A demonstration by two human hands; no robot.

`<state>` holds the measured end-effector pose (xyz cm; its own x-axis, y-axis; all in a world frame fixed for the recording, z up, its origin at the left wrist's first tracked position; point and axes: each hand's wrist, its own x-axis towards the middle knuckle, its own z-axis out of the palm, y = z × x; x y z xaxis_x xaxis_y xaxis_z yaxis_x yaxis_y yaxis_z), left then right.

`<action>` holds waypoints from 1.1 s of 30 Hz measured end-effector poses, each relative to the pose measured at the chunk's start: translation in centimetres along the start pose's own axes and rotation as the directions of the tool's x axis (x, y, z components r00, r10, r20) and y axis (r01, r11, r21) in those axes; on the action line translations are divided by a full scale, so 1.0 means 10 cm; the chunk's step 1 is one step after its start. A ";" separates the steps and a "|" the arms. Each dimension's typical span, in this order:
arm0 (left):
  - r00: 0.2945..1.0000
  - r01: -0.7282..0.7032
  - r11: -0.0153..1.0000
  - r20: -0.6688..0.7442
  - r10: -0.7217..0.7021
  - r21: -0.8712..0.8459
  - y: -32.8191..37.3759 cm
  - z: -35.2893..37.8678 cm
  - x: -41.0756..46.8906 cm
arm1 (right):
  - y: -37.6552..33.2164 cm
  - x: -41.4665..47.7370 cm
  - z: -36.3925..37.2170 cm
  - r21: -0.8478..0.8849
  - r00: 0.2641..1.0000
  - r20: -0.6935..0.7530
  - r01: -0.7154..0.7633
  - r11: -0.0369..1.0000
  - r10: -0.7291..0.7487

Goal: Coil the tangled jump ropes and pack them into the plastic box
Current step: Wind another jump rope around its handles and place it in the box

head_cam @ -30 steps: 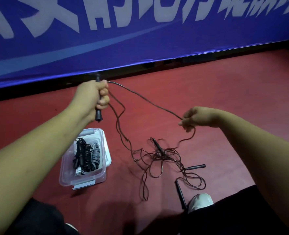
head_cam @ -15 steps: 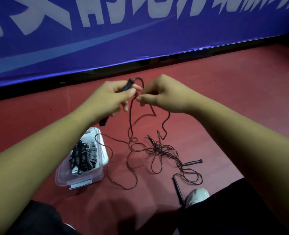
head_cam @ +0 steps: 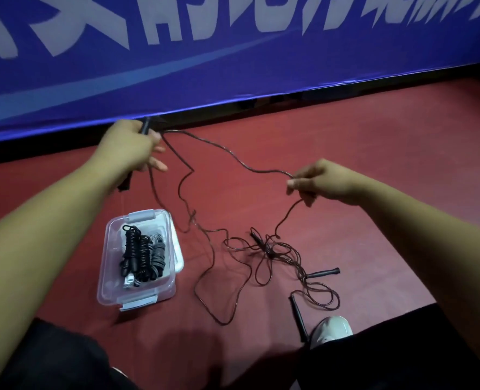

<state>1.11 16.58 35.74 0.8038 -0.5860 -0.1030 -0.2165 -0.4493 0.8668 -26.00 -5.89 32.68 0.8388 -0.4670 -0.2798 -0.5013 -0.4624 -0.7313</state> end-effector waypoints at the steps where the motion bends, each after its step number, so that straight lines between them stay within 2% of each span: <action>1: 1.000 -0.008 0.995 0.006 0.008 0.100 -0.05 0.01 0.03 | -0.17 -0.02 0.00 -0.034 0.998 -0.019 0.056 0.998 -0.056; 2: 0.999 -0.035 0.990 0.019 0.033 0.137 -0.05 0.04 0.04 | -0.35 -0.04 0.00 -0.077 0.994 -0.019 0.106 0.991 -0.108; 4: 0.992 -0.121 0.989 0.057 0.117 0.083 0.05 0.12 -0.02 | -0.74 -0.15 0.03 -0.150 0.979 0.000 0.199 0.968 -0.202; 6: 0.969 -0.204 0.975 0.125 0.214 -0.091 0.26 0.24 -0.21 | -1.06 -0.25 0.07 -0.234 0.958 0.020 0.281 0.931 -0.285; 8: 0.909 -0.215 0.939 0.298 0.292 -0.268 0.43 0.35 -0.44 | -1.23 -0.28 0.13 -0.323 0.939 0.020 0.330 0.887 -0.342; 10: 0.812 -0.241 0.941 0.482 0.329 -0.237 0.48 0.43 -0.60 | -1.25 -0.23 0.18 -0.339 0.933 -0.036 0.326 0.883 -0.358; 12: 0.772 -0.306 0.945 0.553 0.315 -0.111 0.44 0.46 -0.62 | -1.14 -0.15 0.18 -0.300 0.942 -0.063 0.297 0.907 -0.330; 14: 0.807 -0.296 0.952 0.515 0.289 -0.071 0.39 0.45 -0.56 | -0.97 -0.09 0.17 -0.265 0.957 -0.031 0.271 0.925 -0.290; 15: 0.837 -0.263 0.959 0.470 0.281 -0.104 0.37 0.42 -0.50 | -0.87 -0.06 0.17 -0.248 0.962 -0.008 0.263 0.932 -0.273; 18: 0.935 -0.135 0.938 0.272 0.227 -0.318 0.37 0.29 -0.37 | -0.45 0.07 0.16 -0.230 0.983 0.049 0.184 0.955 -0.178; 20: 0.969 -0.083 0.892 0.174 0.176 -0.444 0.35 0.19 -0.29 | -0.15 0.09 0.17 -0.241 0.995 0.070 0.079 0.967 -0.064; 21: 0.980 -0.068 0.894 0.140 0.144 -0.443 0.33 0.15 -0.24 | -0.03 0.09 0.19 -0.233 0.997 0.077 0.036 0.972 -0.019; 22: 0.988 -0.070 0.930 0.103 0.115 -0.360 0.28 0.11 -0.20 | 0.03 0.09 0.22 -0.205 0.997 0.074 0.013 0.979 0.003; 24: 0.993 -0.112 0.994 0.047 0.112 0.003 0.12 0.08 -0.11 | -0.04 0.07 0.24 -0.118 0.998 0.031 0.051 0.992 -0.048; 25: 0.989 -0.144 0.978 0.041 0.140 0.149 0.07 0.07 -0.10 | -0.17 0.06 0.24 -0.083 0.994 -0.002 0.105 0.991 -0.106; 26: 0.983 -0.182 0.961 0.057 0.173 0.209 0.03 0.08 -0.10 | -0.34 0.04 0.23 -0.062 0.985 -0.032 0.170 0.984 -0.172; 27: 0.972 -0.228 0.955 0.095 0.213 0.191 0.05 0.11 -0.13 | -0.52 0.01 0.23 -0.058 0.970 -0.051 0.233 0.971 -0.236; 29: 0.939 -0.309 0.950 0.172 0.297 0.043 0.16 0.20 -0.25 | -0.83 -0.07 0.26 -0.133 0.941 -0.039 0.329 0.935 -0.336; 31: 0.911 -0.338 0.939 0.228 0.343 -0.062 0.30 0.30 -0.39 | -1.02 -0.14 0.32 -0.202 0.917 -0.022 0.387 0.900 -0.399; 33: 0.880 -0.330 0.939 0.329 0.343 -0.096 0.37 0.36 -0.50 | -1.12 -0.17 0.30 -0.183 0.889 -0.088 0.429 0.885 -0.449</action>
<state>-5.69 15.40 37.70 0.4501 -0.8918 0.0460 -0.4154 -0.1635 0.8948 -21.17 2.34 39.43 0.9522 -0.2739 0.1350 -0.1222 -0.7471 -0.6534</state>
